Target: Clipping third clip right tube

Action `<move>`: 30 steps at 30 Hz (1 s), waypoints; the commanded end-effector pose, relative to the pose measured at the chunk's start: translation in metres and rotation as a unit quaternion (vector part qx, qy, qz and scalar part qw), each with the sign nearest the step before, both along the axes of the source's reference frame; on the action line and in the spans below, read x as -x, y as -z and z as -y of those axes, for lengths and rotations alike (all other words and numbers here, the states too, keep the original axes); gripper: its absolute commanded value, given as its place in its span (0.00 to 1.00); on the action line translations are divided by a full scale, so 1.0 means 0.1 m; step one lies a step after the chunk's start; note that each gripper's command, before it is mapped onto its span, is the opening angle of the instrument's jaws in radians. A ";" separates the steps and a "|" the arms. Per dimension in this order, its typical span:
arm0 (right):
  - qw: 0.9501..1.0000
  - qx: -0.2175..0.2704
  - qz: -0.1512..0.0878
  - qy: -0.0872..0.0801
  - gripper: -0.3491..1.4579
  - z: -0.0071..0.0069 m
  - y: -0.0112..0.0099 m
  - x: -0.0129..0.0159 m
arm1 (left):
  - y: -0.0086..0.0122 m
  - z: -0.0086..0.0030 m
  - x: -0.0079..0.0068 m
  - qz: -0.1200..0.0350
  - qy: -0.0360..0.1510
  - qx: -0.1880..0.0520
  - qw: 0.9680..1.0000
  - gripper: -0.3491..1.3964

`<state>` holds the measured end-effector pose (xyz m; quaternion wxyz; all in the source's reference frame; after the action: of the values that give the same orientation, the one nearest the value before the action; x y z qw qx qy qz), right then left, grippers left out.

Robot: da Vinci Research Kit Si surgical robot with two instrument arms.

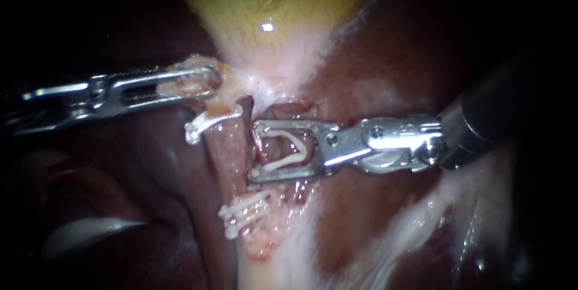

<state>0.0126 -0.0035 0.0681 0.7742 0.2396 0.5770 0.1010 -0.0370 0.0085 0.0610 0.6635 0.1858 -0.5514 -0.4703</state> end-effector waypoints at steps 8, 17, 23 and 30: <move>1.000 -0.011 0.000 0.000 0.47 -0.005 -0.002 0.013 | 0.001 0.000 0.000 0.001 0.001 0.001 1.000 0.00; 1.000 -0.030 0.004 -0.003 0.47 -0.011 -0.008 0.022 | 0.001 0.001 0.000 0.001 0.001 0.001 1.000 0.00; 0.999 -0.047 0.009 -0.005 0.47 -0.013 -0.012 0.027 | 0.002 0.001 0.000 0.001 0.001 0.001 1.000 0.00; 0.998 -0.061 0.008 -0.011 0.47 -0.016 -0.016 0.032 | 0.002 0.001 0.000 0.001 0.001 0.001 1.000 0.00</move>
<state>0.0094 -0.0018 0.0697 0.7622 0.2798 0.5653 0.1458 -0.0370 0.0084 0.0608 0.6626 0.1854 -0.5528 -0.4702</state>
